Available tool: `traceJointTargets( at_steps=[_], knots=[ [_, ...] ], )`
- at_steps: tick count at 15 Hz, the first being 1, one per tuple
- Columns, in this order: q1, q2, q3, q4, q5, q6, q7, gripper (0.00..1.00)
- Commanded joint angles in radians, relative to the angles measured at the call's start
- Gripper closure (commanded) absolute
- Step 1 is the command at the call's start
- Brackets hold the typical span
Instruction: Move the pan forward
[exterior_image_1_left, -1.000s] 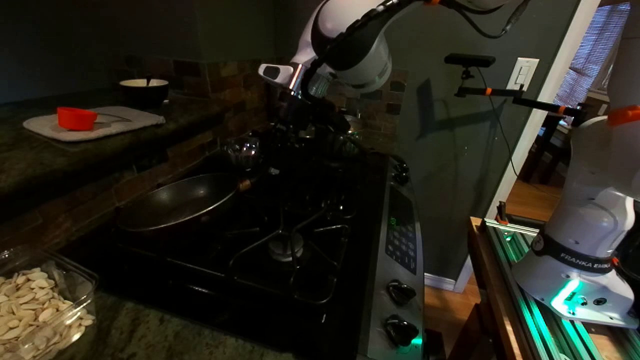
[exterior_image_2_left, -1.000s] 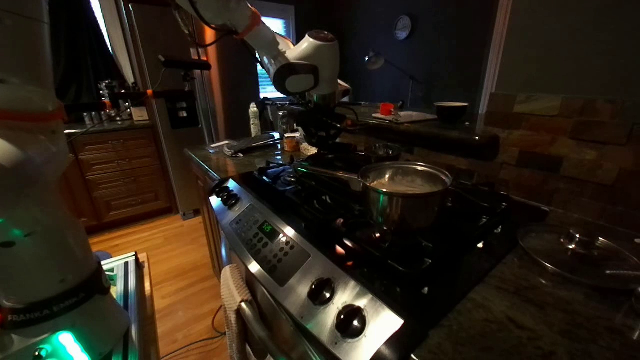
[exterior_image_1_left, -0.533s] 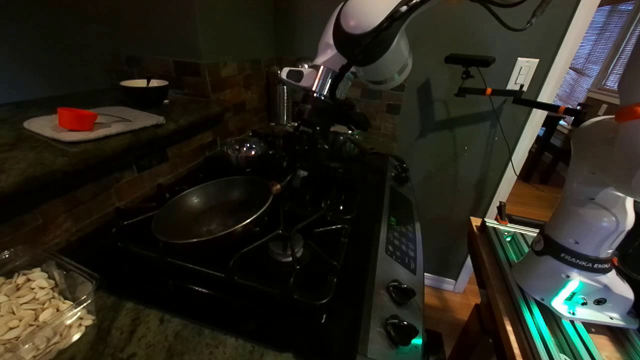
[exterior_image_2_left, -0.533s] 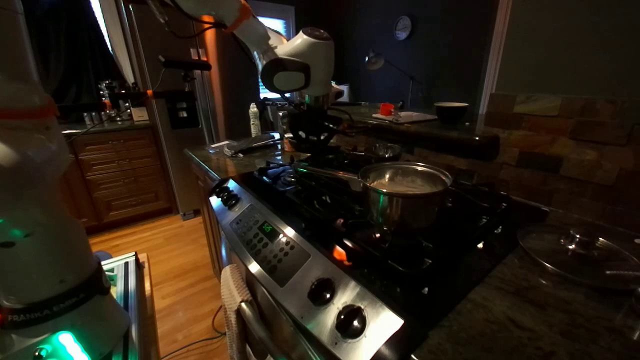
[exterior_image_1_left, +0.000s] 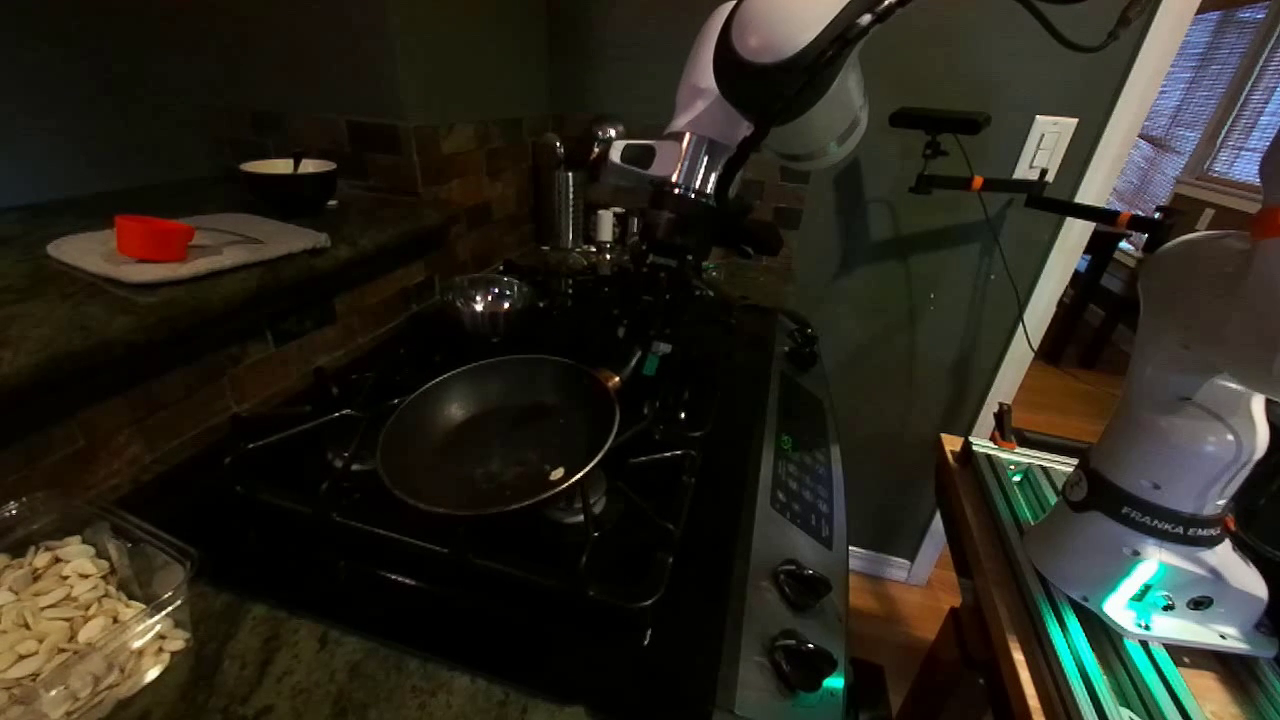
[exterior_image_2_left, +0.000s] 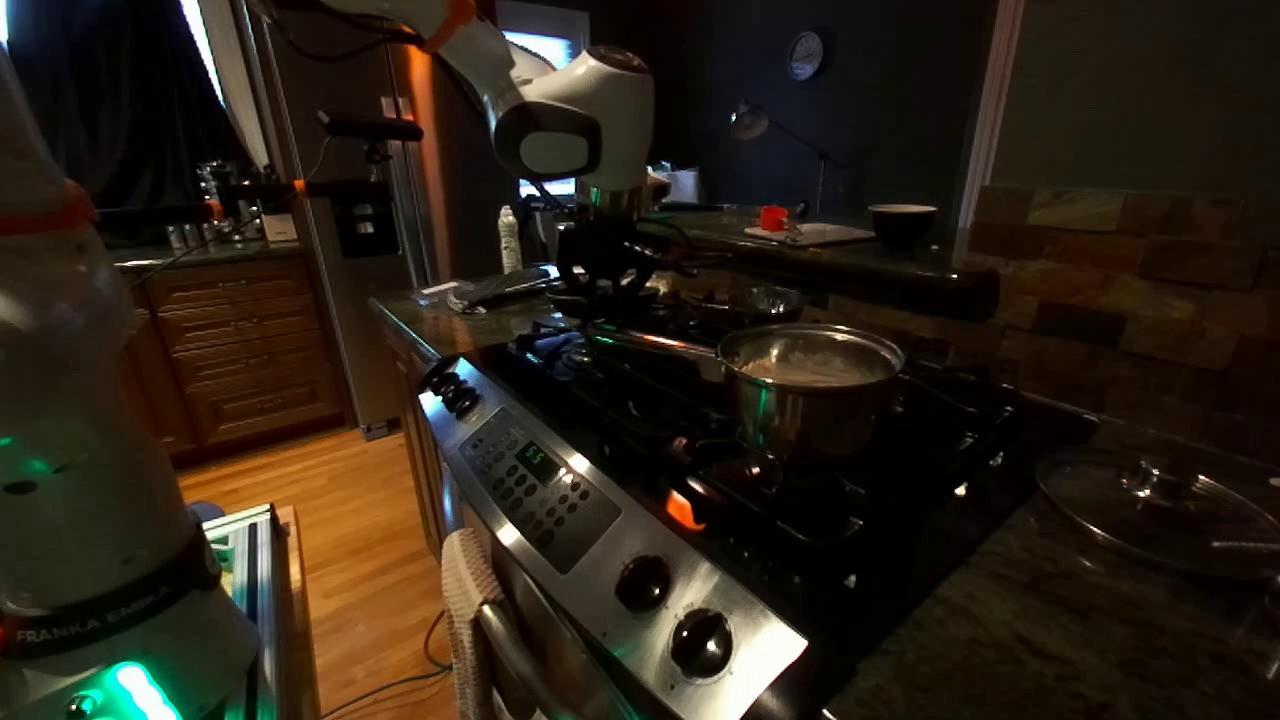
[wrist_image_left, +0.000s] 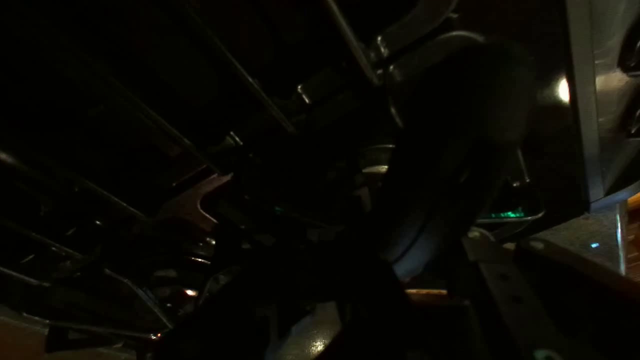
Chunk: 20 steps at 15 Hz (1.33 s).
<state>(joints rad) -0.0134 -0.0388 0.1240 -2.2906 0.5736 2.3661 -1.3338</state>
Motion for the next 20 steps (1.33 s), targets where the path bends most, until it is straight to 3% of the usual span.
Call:
traceJointTargets(
  at_steps=[1, 9, 20],
  knots=[
    [0.028, -0.062, -0.044, -0.064, -0.024, -0.035, -0.016, 0.92],
    [0.046, -0.099, -0.087, -0.120, -0.078, -0.112, -0.005, 0.92],
    [0.056, -0.080, -0.089, -0.113, -0.164, -0.072, 0.011, 0.92]
  ],
)
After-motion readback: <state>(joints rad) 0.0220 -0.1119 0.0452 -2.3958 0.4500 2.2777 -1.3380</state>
